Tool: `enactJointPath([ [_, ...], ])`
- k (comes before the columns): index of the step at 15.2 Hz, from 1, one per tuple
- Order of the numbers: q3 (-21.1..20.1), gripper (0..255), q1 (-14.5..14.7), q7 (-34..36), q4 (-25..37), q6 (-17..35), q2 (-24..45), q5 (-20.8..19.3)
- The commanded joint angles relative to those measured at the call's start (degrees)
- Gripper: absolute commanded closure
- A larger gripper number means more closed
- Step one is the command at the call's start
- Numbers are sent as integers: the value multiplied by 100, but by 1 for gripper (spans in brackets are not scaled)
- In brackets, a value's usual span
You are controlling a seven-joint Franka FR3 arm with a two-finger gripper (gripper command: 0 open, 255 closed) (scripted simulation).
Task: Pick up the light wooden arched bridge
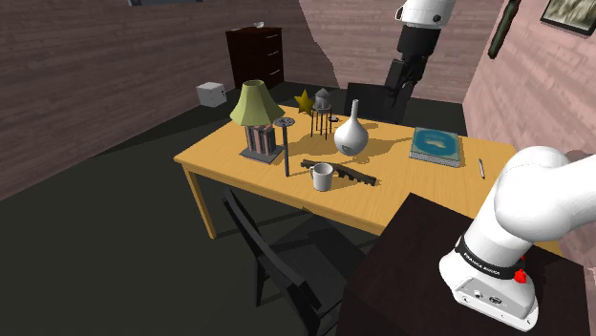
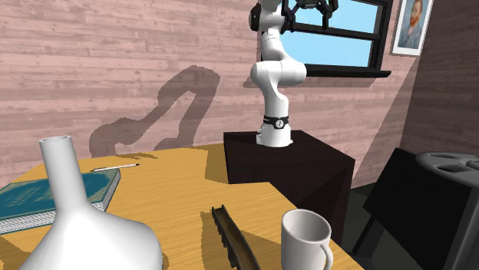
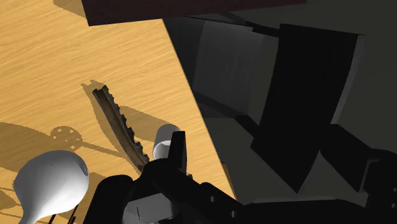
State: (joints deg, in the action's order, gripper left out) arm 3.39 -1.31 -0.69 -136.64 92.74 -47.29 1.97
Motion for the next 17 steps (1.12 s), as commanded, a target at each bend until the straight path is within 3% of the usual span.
enactJointPath([
  [1,0,0,0,0,0,0,0,0],
  [9,617,0,-46,-885,-660,1489,822,-305],
  [17,1266,0,26,-1836,-761,3002,2229,-337],
])
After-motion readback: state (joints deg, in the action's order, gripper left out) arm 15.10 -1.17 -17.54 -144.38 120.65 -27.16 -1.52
